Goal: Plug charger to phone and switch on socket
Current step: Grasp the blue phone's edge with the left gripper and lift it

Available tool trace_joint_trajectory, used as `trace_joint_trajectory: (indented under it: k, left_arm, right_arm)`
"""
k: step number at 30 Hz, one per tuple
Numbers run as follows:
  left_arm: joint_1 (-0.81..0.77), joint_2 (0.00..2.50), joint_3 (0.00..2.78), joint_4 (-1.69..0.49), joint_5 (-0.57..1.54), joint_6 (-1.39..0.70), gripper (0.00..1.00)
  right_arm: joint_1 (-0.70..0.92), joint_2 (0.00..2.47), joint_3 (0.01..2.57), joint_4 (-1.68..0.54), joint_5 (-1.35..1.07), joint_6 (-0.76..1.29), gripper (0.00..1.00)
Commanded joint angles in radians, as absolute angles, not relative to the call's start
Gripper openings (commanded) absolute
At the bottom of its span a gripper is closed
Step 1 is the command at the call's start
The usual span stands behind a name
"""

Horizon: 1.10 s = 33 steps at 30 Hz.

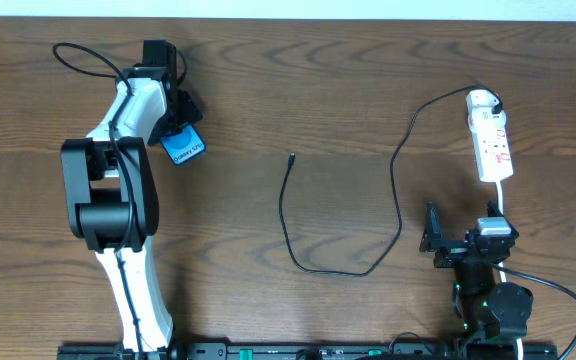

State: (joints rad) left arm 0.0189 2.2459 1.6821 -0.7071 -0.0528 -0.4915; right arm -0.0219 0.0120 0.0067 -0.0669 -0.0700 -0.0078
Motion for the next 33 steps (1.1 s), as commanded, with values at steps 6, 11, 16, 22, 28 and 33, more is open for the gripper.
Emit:
trace_joint_trajectory:
  k: [6, 11, 16, 22, 28, 33]
  left_arm:
    - [0.022, 2.291, 1.672, -0.784, 0.046, -0.495, 0.75]
    - [0.022, 2.287, 1.674, -0.816, 0.101, -0.496, 0.75]
    - [0.022, 2.283, 1.682, -0.857, 0.121, -0.496, 0.74]
    - [0.021, 2.276, 1.683, -0.920, 0.150, -0.495, 0.74]
    - [0.021, 2.276, 1.683, -0.942, 0.150, -0.492, 0.74]
    - [0.021, 2.265, 1.693, -0.944, 0.150, -0.491, 0.73]
  right_arm:
    - [-0.007, 0.006, 0.006, -0.072, -0.066, 0.003, 0.99]
    - [-0.007, 0.006, 0.006, -0.072, -0.066, 0.003, 0.99]
    - [-0.007, 0.006, 0.006, -0.072, -0.065, 0.003, 0.99]
    - [-0.007, 0.006, 0.006, -0.072, -0.066, 0.003, 0.99]
    - [-0.007, 0.006, 0.006, -0.072, -0.066, 0.003, 0.99]
    - [-0.007, 0.006, 0.006, -0.072, -0.066, 0.003, 0.99]
